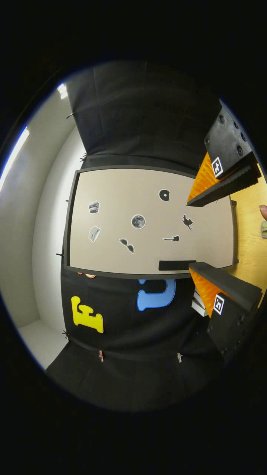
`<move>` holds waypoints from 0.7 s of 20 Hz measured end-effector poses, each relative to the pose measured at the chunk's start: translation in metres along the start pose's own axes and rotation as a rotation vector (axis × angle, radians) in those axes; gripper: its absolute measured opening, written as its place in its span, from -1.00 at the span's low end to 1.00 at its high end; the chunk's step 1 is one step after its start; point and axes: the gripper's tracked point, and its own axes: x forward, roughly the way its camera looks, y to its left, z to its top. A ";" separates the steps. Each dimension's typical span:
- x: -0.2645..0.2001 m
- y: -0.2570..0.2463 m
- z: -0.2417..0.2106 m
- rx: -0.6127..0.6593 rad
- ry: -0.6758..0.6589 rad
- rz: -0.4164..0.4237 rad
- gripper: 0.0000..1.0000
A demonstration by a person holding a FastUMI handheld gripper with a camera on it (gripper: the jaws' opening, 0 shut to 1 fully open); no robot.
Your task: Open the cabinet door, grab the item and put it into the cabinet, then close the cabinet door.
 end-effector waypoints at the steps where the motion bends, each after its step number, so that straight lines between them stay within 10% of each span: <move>1: -0.001 0.000 0.000 0.000 0.001 0.000 0.95; 14: 0.029 0.035 0.004 0.031 -0.009 0.032 0.95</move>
